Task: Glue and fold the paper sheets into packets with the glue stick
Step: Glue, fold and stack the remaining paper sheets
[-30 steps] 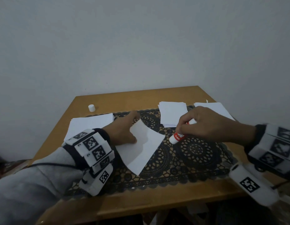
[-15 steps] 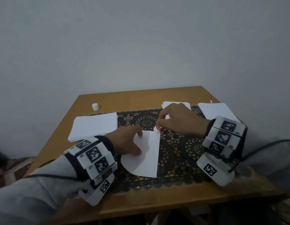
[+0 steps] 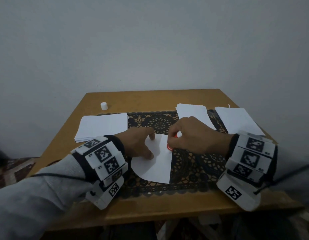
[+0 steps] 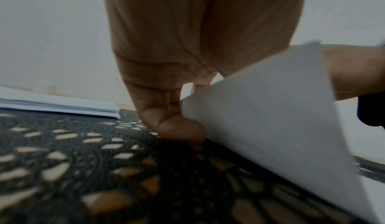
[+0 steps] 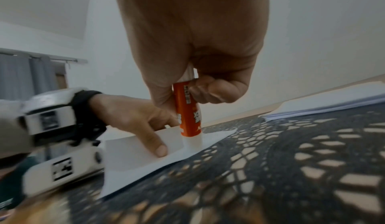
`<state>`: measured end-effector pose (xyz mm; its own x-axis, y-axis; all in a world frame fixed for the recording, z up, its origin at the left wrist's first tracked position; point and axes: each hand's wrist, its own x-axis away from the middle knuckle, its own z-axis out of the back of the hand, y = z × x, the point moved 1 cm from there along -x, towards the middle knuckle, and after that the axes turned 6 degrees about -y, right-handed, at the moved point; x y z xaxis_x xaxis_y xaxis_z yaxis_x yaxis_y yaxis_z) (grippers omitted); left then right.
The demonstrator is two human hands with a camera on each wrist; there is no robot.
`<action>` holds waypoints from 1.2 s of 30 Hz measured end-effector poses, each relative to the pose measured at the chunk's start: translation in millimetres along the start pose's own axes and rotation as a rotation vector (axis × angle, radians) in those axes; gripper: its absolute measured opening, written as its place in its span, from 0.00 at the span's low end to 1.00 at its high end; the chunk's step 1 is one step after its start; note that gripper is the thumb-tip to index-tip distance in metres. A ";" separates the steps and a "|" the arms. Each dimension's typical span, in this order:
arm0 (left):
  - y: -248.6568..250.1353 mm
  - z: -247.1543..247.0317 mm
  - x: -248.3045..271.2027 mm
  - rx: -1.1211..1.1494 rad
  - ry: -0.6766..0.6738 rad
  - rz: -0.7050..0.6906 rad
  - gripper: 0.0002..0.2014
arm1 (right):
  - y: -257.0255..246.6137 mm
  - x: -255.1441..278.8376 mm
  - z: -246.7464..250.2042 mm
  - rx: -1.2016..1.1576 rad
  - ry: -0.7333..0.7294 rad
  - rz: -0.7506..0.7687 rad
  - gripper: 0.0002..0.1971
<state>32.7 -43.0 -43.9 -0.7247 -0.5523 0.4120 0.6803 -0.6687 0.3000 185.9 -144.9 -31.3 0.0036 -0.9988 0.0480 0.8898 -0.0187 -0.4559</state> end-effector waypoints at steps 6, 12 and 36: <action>1.6 6.6 -8.4 -0.016 0.116 -0.039 0.17 | -24.5 23.9 -10.8 -0.018 -0.145 0.060 0.08; 4.6 29.3 -12.1 0.318 0.359 -0.382 0.10 | -30.8 31.2 -14.6 -0.011 -0.186 0.099 0.09; -17.5 12.9 6.3 0.043 0.050 -0.144 0.20 | 19.7 15.4 40.4 0.033 0.159 -0.125 0.09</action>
<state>17.6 -28.4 -35.4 -0.8188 -0.4773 0.3190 0.5723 -0.7216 0.3896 221.9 -158.8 -3.6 -0.1777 -0.9833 -0.0394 0.8935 -0.1444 -0.4252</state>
